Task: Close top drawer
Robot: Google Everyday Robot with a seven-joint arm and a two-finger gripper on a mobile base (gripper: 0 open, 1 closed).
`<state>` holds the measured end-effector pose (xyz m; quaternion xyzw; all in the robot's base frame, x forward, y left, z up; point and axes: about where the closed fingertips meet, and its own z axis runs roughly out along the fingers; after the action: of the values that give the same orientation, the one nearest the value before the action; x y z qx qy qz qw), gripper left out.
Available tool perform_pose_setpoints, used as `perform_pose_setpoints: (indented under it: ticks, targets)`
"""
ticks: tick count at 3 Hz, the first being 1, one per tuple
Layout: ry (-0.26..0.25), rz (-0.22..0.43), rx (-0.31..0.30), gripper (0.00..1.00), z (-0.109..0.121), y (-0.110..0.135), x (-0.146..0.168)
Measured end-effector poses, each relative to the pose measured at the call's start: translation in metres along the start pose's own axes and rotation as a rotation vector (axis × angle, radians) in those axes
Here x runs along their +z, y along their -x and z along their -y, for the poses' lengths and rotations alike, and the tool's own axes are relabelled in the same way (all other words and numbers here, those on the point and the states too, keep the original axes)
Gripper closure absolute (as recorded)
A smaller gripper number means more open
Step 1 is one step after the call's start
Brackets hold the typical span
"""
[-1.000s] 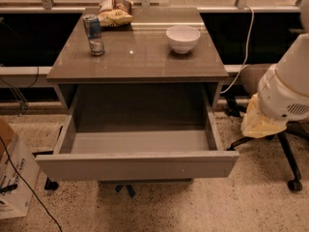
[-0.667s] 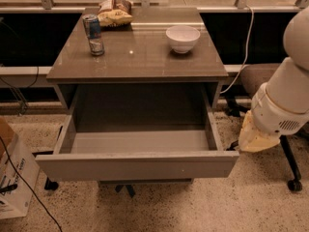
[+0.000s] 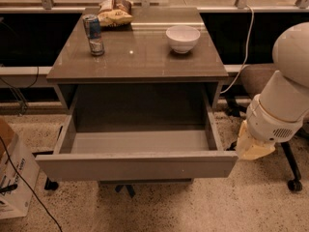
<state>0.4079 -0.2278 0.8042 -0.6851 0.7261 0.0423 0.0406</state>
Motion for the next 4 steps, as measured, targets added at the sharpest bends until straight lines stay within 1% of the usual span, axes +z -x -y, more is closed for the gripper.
perform_pose_setpoints:
  ticks: [1,2,3,4]
  targets:
    - [0.001,0.003,0.001,1.0,0.0,0.0,0.002]
    - [0.034,0.08,0.026,1.0,0.002,0.004,0.037]
    - [0.079,0.138,0.057,1.0,0.001,0.007,0.073]
    - [0.095,0.194,0.095,1.0,0.006,0.009,0.099]
